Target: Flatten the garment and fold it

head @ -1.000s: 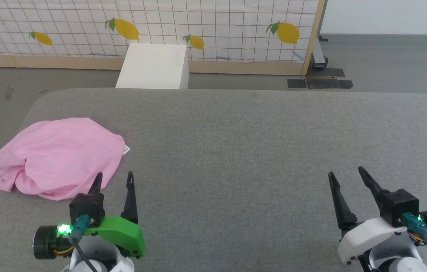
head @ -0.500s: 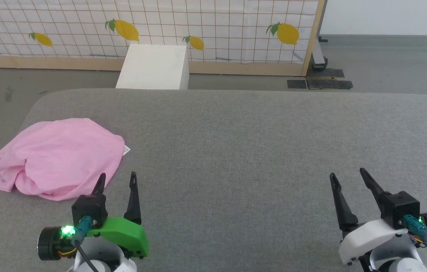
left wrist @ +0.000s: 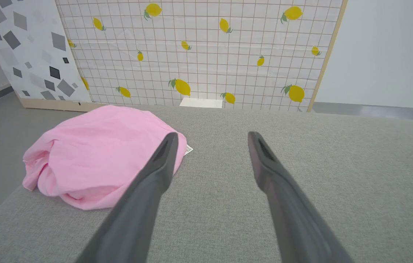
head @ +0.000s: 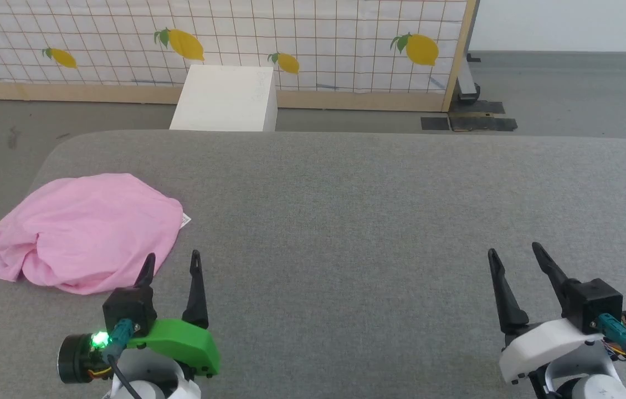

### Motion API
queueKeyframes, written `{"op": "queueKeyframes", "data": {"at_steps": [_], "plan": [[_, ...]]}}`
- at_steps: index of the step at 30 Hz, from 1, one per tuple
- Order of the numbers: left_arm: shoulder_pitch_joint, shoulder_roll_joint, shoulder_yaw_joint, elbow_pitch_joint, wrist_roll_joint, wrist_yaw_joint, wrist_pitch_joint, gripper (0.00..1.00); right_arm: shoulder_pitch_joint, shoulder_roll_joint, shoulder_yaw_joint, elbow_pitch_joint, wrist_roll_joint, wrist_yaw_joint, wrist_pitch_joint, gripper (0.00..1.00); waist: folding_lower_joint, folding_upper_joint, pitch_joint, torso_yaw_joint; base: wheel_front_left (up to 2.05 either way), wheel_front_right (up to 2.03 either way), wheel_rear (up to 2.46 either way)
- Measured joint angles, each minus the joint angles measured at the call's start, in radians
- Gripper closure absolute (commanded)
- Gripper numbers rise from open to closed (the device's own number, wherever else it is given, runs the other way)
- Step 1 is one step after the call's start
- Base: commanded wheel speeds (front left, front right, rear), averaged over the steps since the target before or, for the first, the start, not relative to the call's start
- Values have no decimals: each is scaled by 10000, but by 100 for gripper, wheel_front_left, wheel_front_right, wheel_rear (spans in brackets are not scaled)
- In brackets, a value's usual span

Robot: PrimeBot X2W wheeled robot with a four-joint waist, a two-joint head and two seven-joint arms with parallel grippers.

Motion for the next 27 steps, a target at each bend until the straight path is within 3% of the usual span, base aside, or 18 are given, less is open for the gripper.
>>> {"op": "queueKeyframes", "data": {"at_steps": [27], "plan": [[-110,0,-242,293,-539,313,-543,0,-133,2,-159,380,345,-2,-552,0,0,0,-36,46,0,0,0]]}}
